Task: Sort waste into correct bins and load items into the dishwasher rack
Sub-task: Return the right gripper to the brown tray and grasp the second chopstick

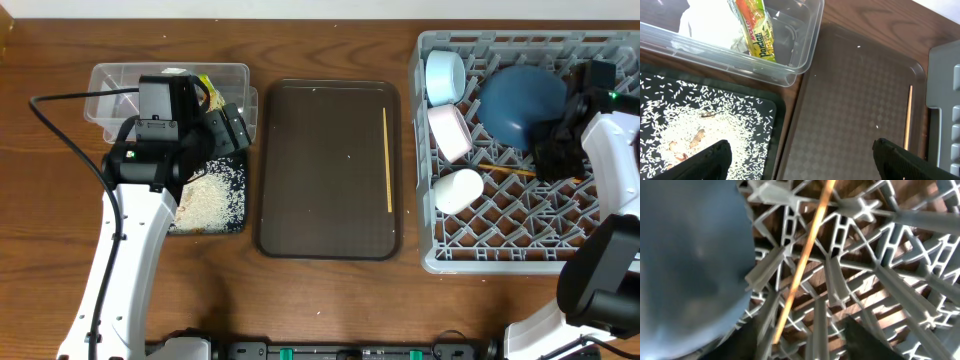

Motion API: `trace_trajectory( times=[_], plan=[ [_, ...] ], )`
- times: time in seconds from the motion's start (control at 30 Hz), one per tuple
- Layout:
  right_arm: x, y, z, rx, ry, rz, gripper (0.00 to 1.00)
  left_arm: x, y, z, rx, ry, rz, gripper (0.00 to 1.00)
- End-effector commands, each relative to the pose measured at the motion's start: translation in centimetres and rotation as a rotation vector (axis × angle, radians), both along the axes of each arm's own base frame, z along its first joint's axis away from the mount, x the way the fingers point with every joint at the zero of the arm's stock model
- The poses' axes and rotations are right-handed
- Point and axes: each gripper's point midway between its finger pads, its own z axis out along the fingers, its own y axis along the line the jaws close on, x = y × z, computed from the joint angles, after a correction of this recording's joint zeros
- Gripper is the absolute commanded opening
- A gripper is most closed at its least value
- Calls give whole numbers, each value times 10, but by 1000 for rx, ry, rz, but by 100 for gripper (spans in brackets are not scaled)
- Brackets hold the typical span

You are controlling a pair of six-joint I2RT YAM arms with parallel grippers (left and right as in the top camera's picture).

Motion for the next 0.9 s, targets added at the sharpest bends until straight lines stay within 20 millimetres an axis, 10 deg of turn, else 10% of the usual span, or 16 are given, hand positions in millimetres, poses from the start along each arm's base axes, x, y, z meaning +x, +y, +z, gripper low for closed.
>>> trace_trajectory(
  times=[0.0, 0.17, 0.43, 0.7, 0.87],
  plan=[
    [0, 8, 23, -55, -35, 236, 80, 0, 2, -2, 8, 6, 3, 93],
    [7, 37, 63, -134, -142, 529, 84, 0, 2, -2, 8, 6, 3, 92],
    [29, 167, 120, -266, -409, 1052, 92, 0, 2, -2, 8, 6, 3, 93],
    [30, 261, 79, -367, -353, 1285, 86, 0, 2, -2, 8, 6, 3, 92],
    [29, 276, 31, -337, -236, 1351, 75, 0, 2, -2, 8, 6, 3, 92]
  ],
)
